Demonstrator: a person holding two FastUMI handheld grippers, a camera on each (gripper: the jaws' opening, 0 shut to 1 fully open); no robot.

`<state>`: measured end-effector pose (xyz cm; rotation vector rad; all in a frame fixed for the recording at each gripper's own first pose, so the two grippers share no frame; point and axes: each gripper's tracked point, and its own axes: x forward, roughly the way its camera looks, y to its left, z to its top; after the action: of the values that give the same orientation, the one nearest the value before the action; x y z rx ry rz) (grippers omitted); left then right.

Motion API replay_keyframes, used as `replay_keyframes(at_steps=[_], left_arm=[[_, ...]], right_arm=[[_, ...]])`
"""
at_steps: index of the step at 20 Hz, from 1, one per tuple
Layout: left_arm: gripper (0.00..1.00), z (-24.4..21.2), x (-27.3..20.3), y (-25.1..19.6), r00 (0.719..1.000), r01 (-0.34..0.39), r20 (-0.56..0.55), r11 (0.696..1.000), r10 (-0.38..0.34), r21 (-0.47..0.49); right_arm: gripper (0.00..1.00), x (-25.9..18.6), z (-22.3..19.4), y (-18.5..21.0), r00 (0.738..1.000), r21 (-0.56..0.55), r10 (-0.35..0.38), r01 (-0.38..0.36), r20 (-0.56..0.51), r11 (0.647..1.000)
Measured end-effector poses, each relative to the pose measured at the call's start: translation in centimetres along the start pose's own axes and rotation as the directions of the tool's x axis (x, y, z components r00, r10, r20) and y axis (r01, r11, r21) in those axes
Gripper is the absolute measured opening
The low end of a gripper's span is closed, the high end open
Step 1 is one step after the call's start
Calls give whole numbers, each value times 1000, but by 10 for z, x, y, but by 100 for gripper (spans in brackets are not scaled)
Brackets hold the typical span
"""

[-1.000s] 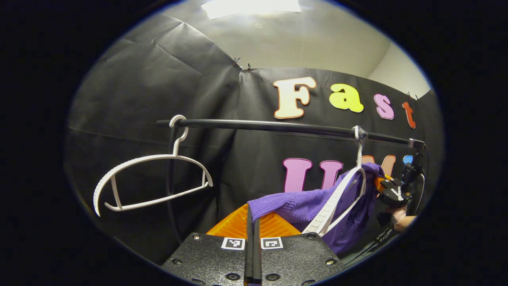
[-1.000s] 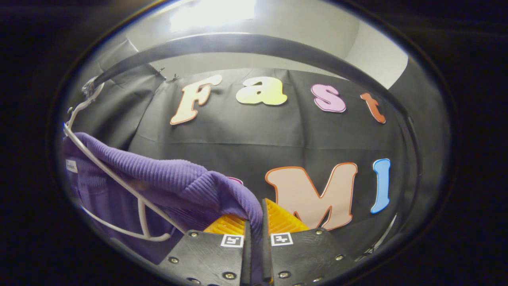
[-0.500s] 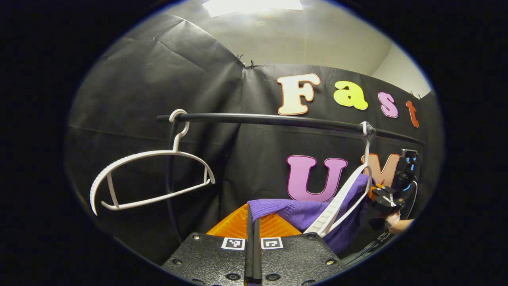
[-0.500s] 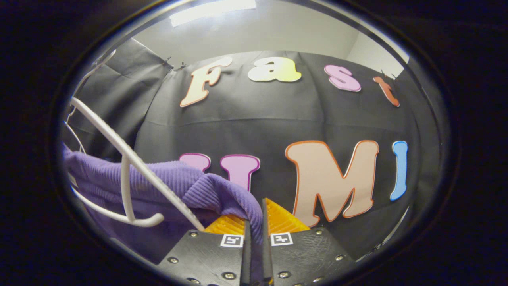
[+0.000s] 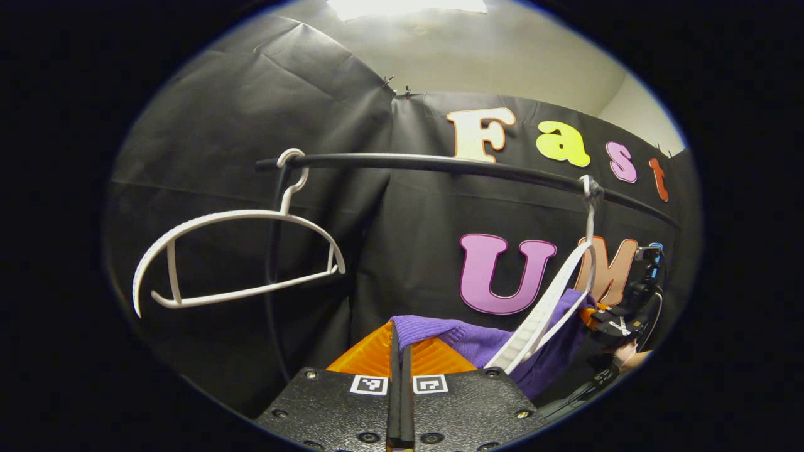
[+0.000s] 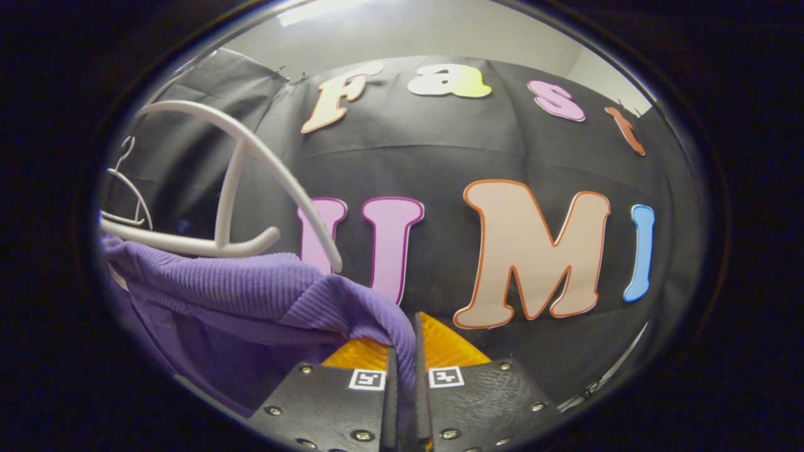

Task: Grasp the clothes on the hanger with both hands and then place them into the laundry hamper below.

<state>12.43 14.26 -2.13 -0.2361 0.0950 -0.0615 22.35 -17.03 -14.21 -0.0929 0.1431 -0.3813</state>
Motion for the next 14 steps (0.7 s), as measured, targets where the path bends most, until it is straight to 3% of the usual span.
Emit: replay_keyframes(at_steps=[4,11,12,14], left_arm=[[0,-21,-11,10,999,-28,-40,1000,27,-12],[0,-60,-33,19,990,-72,-117,996,78,54],[0,-65,-36,21,988,-78,-127,995,85,56],[0,-76,-41,20,985,-84,-147,995,92,58]], right_arm=[[11,-15,-23,6,998,-18,40,-41,-56,999],[11,-48,-54,17,986,-12,78,-81,-150,997],[6,-54,-57,20,983,-1,89,-90,-163,996],[11,-65,-58,26,978,13,114,-113,-173,994]])
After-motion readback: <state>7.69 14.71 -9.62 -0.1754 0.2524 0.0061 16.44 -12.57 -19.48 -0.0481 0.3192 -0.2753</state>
